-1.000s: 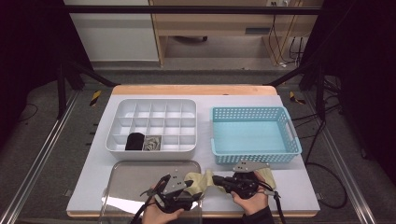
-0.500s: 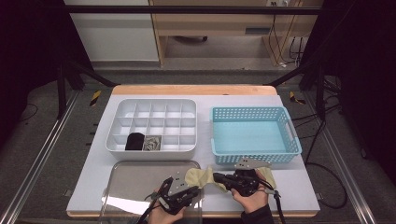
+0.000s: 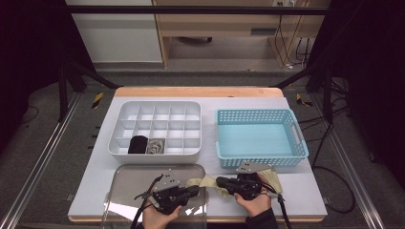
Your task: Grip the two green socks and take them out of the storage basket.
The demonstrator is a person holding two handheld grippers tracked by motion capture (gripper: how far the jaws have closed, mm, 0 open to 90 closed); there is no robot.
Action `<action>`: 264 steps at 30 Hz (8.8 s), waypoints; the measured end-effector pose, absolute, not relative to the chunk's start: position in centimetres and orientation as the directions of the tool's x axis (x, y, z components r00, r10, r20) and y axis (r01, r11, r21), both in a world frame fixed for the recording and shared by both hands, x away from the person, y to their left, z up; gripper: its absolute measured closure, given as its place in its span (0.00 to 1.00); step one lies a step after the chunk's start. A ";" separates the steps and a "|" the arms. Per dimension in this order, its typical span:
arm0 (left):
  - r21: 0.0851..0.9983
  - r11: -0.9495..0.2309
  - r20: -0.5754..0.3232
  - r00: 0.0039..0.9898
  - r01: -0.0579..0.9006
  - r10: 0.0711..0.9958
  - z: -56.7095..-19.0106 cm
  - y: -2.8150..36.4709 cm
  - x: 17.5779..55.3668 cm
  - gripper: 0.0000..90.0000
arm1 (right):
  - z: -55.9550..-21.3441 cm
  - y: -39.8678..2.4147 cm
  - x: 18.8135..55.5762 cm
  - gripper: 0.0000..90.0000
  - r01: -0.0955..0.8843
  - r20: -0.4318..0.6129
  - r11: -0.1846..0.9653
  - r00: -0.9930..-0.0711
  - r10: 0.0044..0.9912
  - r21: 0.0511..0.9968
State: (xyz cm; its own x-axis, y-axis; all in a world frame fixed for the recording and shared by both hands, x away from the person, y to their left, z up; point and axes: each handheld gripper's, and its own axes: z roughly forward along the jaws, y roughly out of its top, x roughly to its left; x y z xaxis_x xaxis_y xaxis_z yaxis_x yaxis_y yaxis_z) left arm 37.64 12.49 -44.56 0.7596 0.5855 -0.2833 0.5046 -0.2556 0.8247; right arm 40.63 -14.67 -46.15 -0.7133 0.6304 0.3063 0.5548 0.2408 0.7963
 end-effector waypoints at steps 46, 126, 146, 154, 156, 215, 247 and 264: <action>0.733 -0.310 -0.288 0.689 0.605 0.665 -45.5 12.2 41.2 0.95 | -47.8 -16.6 41.1 0.99 0.642 0.322 0.204 -0.603 0.730 0.739; 0.815 -0.244 -0.222 0.672 0.525 0.706 -45.6 16.1 39.4 0.61 | -46.1 -15.5 37.8 0.82 0.435 0.121 0.393 -0.780 0.614 0.810; 0.807 -0.291 -0.191 0.694 0.514 0.694 -46.5 16.3 39.0 0.68 | -46.7 -15.1 41.1 0.96 0.454 0.071 0.384 -0.714 0.696 0.804; 0.822 -0.294 -0.134 0.666 0.489 0.733 -46.4 16.8 38.9 0.71 | -46.9 -15.0 41.2 0.85 0.448 0.063 0.422 -0.741 0.668 0.789; 0.828 -0.285 -0.135 0.665 0.482 0.734 -46.4 16.9 39.0 0.71 | -46.9 -15.1 41.4 0.88 0.449 0.063 0.426 -0.742 0.667 0.785; 0.833 -0.225 -0.188 0.641 0.505 0.744 -45.6 17.9 39.2 0.67 | -47.8 -13.9 39.0 1.00 0.512 0.160 0.440 -0.766 0.623 0.738; 0.766 -0.397 -0.113 0.714 0.506 0.691 -45.4 9.0 42.2 0.68 | -47.0 -19.3 38.3 0.63 0.510 0.123 0.257 -0.598 0.792 0.821; 0.704 -0.451 -0.123 0.719 0.549 0.684 -46.8 7.7 42.1 0.98 | -48.0 -19.4 38.1 0.72 0.573 0.101 0.325 -0.588 0.803 0.752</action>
